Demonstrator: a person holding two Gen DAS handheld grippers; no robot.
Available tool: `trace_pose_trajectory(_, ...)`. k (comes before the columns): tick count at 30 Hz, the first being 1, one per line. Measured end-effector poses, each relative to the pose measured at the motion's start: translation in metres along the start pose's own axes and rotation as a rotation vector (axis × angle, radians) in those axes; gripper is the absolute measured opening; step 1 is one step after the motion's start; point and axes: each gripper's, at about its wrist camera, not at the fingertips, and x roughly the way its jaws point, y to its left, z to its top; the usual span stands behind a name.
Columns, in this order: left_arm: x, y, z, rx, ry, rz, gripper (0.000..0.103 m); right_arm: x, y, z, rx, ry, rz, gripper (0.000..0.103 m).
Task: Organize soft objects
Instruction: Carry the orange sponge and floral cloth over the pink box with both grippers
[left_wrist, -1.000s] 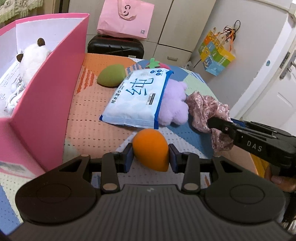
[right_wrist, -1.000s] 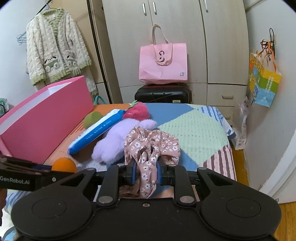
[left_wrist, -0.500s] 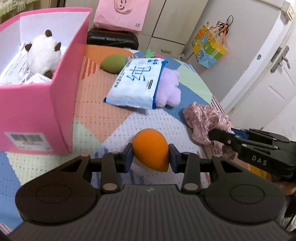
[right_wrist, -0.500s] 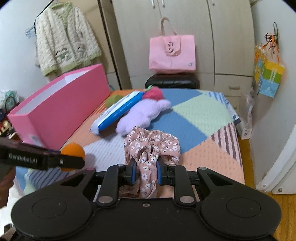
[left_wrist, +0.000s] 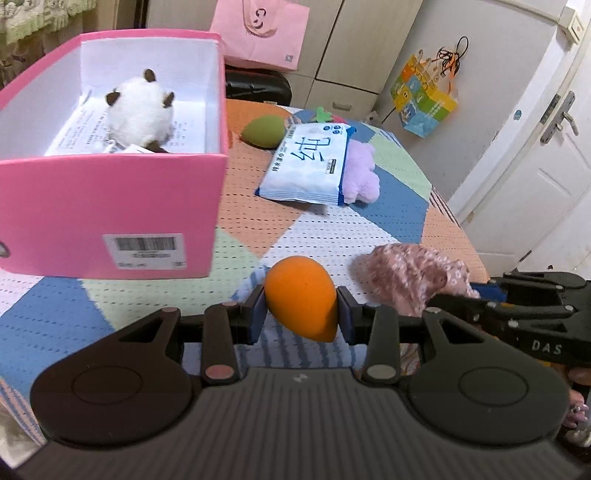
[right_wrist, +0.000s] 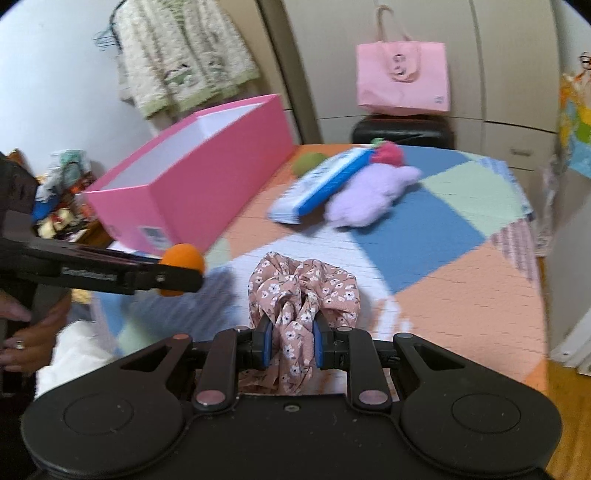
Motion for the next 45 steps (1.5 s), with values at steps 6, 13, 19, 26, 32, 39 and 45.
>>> trace_pose_trajectory(6,-0.022,0.009,-0.005,-0.019,-0.008,-0.034,0.038,-0.005,0.033,0.006,-0.025,0.008,0.107,0.025)
trace_pose_trajectory(13,-0.056,0.022,-0.002,-0.004,-0.053,-0.043,0.039,-0.01,0.071,0.026,-0.098,0.002,0.2,0.025)
trace_pose_trajectory(19,-0.08,0.034,0.009,0.029,-0.086,-0.037,0.039,-0.007,0.095,0.048,-0.156,-0.005,0.23,0.025)
trace_pose_trajectory(26,-0.098,0.052,0.034,0.046,-0.164,-0.024,0.038,0.005,0.112,0.078,-0.204,-0.045,0.251,0.026)
trace_pose_trajectory(32,-0.101,0.07,0.061,0.05,-0.204,-0.014,0.038,0.018,0.128,0.104,-0.255,-0.092,0.245,0.027)
trace_pose_trajectory(39,-0.09,0.091,0.09,0.043,-0.237,0.027,0.039,0.047,0.135,0.136,-0.298,-0.124,0.237,0.027)
trace_pose_trajectory(45,-0.075,0.109,0.111,0.027,-0.249,0.058,0.039,0.072,0.134,0.157,-0.326,-0.135,0.201,0.027)
